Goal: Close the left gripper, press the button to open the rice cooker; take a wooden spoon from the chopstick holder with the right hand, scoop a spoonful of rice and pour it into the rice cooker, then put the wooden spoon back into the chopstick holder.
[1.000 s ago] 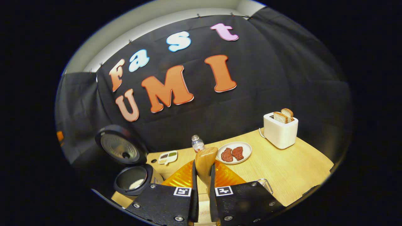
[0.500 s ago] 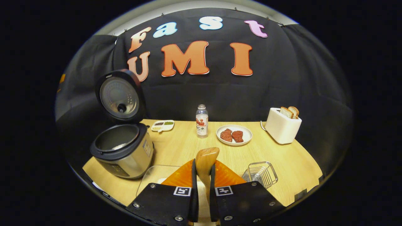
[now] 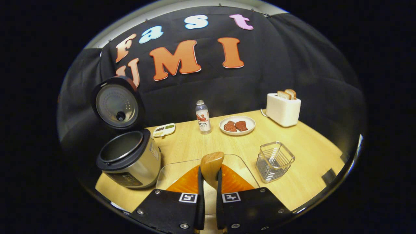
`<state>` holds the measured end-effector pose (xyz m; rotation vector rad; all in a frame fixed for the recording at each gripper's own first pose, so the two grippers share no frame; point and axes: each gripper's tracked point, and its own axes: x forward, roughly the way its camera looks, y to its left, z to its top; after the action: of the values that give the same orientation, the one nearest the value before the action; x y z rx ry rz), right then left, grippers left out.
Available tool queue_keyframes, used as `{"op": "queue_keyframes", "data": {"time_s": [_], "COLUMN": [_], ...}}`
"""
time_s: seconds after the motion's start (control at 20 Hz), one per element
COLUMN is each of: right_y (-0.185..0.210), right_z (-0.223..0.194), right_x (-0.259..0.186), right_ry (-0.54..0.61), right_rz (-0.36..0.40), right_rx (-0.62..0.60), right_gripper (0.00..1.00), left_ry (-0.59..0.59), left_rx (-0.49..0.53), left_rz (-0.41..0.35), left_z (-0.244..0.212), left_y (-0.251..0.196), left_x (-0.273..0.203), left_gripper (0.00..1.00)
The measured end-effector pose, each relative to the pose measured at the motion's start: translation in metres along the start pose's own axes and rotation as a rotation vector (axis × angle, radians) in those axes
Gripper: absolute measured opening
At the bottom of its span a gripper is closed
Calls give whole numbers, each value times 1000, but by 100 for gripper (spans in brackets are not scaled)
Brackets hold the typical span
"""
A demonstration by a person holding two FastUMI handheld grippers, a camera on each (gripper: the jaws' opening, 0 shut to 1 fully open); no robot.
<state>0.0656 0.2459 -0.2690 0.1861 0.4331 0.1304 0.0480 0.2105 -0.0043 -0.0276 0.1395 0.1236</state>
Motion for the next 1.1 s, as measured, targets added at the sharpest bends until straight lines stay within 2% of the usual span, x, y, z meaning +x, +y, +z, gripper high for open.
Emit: {"op": "queue_keyframes", "data": {"time_s": [0.1, 0.3, 0.55, 0.85, 0.95, 1.1], "right_y": [17, 28, 15, 8, 8, 13], "right_z": [-6, -8, -7, -13, -15, -16], "right_x": [3, 15, 26, 31, 33, 31], "right_ry": [28, 41, 70, 98, 103, 98], "right_rz": [52, 73, 72, 118, 117, 96], "right_rx": [134, 249, 383, 607, 629, 592], "right_gripper": [13, 13, 13, 13, 13, 13], "left_ry": [3, 15, 23, 32, 35, 35], "left_rx": [-3, -16, -25, -20, -13, -15], "left_rz": [8, 13, 9, -1, -6, -13], "left_z": [-1, -6, -10, -14, -14, -13], "left_y": [4, 5, 2, -9, -12, -16], "left_x": [-3, -9, -9, -8, -9, -10], "left_gripper": [98, 99, 98, 99, 98, 98]}}
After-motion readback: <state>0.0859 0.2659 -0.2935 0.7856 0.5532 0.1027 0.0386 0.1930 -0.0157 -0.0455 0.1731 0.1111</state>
